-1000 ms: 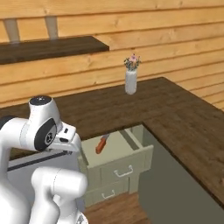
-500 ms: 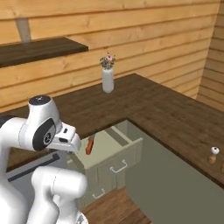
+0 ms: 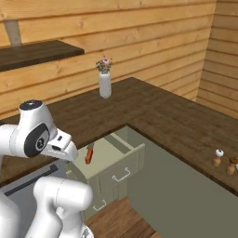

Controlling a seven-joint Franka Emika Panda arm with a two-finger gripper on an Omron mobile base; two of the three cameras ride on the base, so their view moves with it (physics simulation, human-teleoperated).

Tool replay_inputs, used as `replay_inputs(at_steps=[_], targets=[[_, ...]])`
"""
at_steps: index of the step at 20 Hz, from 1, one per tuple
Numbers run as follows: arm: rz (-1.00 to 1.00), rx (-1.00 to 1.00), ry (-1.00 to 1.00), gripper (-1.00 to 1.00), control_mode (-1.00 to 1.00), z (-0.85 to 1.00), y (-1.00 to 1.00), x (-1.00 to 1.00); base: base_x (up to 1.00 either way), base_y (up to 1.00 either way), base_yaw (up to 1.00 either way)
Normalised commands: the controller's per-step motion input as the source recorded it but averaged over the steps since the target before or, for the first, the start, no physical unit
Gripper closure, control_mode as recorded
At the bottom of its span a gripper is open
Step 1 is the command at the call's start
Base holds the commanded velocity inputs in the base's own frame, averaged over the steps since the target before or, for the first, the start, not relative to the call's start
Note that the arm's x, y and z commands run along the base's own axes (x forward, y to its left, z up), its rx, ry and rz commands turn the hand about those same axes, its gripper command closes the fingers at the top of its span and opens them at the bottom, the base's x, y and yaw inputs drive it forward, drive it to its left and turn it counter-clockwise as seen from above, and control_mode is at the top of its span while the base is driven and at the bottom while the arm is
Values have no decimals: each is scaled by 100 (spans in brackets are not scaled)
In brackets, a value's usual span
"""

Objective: Pick up the knife from the drawer and place it on the cutting board. Then place the meat from the plate to the cutting board.

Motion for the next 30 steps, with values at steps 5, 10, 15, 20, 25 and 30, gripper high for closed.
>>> replay_inputs(at_steps=[5, 10, 15, 20, 25, 30], targets=[[-3, 0, 0, -100, -100, 0, -26, 17, 0, 0, 0], [5, 1, 0, -100, -100, -18, -65, 31, 0, 0, 0], [30, 2, 1, -100, -100, -36, -51, 37, 0, 0, 0], [39, 0, 3, -100, -100, -55, -11, 45, 0, 0, 0], [25, 0, 4, -100, -100, -41, 0, 61, 0, 0, 0], [6, 0, 5, -100, -100, -21, 0, 70, 0, 0, 0]])
